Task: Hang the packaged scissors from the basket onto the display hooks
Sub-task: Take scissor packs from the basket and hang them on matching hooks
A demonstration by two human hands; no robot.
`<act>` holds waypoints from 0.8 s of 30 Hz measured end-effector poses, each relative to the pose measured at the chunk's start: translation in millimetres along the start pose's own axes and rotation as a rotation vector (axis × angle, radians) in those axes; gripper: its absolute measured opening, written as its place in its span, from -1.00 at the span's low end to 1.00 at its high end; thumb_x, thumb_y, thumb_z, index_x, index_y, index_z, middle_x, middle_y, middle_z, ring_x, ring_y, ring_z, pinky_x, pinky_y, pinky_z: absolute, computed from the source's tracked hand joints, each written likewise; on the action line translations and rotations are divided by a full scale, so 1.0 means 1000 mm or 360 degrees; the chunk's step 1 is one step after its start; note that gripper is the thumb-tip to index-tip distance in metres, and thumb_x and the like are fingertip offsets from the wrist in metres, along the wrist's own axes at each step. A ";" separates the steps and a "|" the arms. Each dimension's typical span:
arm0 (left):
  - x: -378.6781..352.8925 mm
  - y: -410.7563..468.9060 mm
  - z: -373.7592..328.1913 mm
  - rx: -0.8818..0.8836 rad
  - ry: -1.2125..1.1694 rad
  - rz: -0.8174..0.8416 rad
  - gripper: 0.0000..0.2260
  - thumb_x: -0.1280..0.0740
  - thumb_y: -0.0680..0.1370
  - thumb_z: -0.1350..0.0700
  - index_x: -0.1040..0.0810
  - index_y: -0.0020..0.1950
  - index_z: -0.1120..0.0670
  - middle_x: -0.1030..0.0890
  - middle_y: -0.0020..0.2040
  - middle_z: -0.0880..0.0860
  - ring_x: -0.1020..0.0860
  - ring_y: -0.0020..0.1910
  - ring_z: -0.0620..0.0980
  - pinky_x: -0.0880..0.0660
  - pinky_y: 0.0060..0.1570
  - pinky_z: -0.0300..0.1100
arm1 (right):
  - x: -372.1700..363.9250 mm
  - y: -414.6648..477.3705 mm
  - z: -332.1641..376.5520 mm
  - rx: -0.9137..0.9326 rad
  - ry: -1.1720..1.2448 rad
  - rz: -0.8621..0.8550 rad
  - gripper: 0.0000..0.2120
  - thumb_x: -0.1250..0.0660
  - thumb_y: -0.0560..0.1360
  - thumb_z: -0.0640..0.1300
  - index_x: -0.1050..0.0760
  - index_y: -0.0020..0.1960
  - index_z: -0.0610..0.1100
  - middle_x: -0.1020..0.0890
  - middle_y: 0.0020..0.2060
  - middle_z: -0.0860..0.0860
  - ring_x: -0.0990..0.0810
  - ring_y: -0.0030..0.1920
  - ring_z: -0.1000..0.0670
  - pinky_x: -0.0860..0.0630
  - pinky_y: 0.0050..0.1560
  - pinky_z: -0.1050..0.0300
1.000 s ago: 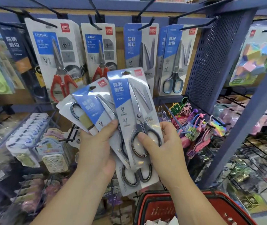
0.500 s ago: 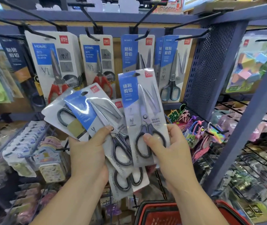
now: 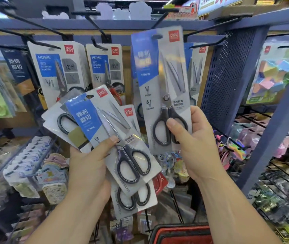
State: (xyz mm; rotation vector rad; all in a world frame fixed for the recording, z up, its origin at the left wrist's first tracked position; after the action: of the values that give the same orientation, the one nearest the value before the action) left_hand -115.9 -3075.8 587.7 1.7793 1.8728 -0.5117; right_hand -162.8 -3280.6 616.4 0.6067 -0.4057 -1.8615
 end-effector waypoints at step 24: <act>0.016 0.005 -0.008 0.0028 -0.0003 0.0053 -0.57 -0.41 0.52 0.39 -0.55 0.39 0.22 -0.72 0.20 0.21 -0.71 0.15 0.27 -0.66 0.12 0.25 | -0.021 0.013 -0.022 -0.0278 -0.0931 -0.0137 -0.27 -0.29 0.39 0.45 -0.35 0.45 0.11 -0.49 0.29 0.04 -0.55 0.25 0.02 -0.53 0.29 -0.11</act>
State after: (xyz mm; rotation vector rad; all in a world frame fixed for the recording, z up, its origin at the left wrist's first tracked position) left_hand -112.3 -3057.7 585.0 1.8176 1.8400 -0.5189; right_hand -133.9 -3265.9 609.6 -0.0531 -0.5927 -2.1155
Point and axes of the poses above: each hand's wrist, its own y-axis towards the middle knuckle, its own x-axis out of the back of the hand, z = x × y, the point moved 3 cm from there along y, towards the middle knuckle
